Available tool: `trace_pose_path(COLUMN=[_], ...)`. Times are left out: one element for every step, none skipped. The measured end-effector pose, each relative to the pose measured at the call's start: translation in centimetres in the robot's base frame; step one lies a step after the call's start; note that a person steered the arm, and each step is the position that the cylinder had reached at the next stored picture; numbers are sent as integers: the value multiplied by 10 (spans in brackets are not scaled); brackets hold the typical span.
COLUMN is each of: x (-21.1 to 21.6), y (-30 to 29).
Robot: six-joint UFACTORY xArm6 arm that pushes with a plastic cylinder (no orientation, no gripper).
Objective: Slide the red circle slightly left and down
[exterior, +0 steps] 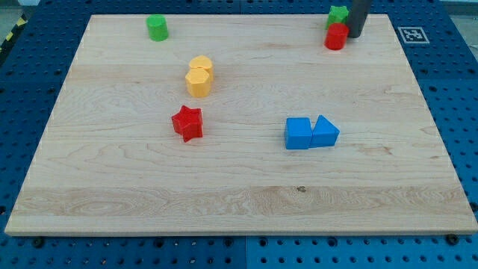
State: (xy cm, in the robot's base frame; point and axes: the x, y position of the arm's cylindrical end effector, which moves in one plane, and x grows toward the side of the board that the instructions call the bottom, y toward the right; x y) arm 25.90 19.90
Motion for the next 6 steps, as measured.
trace_pose_path(x=[3, 3, 3, 3, 4, 24], y=[-24, -35, -42, -66, -83, -91])
